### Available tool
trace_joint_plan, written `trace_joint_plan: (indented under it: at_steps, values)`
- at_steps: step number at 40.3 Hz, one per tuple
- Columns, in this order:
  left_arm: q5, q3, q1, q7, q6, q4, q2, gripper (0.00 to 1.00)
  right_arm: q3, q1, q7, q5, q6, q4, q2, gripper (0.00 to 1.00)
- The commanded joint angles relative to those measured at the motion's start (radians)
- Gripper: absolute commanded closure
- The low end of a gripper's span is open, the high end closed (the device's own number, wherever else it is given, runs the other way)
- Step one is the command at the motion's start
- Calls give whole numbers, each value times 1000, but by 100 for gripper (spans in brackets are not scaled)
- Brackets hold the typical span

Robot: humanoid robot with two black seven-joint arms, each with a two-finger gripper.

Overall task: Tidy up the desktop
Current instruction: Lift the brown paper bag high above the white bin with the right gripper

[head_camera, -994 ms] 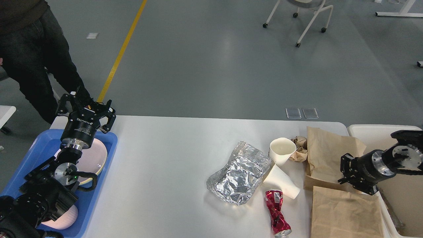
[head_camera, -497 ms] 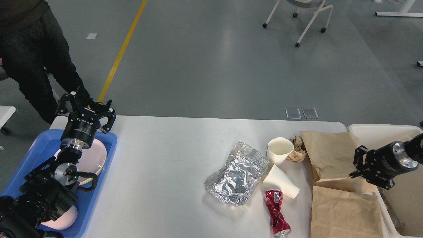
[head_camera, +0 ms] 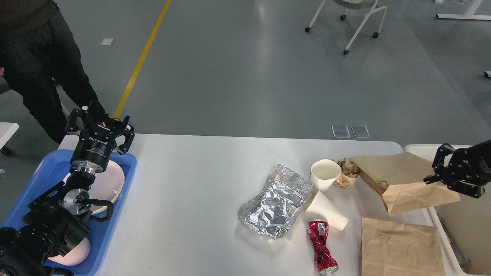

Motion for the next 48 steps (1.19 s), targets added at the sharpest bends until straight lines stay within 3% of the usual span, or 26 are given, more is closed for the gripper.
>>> trace_joint_plan:
  at_steps: [1, 10, 20, 35, 42, 48]
  values:
    - [0, 0, 0, 1, 0, 0, 0, 4, 0, 39, -1, -19, 20, -1, -17, 100]
    - [0, 0, 0, 1, 0, 0, 0, 4, -4, 91, -2, -25, 29, -4, -50, 100]
    - [0, 0, 0, 1, 0, 0, 0, 4, -4, 218, -7, -77, 118, -14, -122, 100]
    - [0, 0, 0, 1, 0, 0, 0, 4, -4, 414, -41, -125, 118, -73, -157, 100]
    - [0, 0, 0, 1, 0, 0, 0, 4, -4, 512, -96, -125, 118, -113, -165, 100]
    - [0, 0, 0, 1, 0, 0, 0, 4, -3, 562, -114, -125, 118, -117, -180, 100]
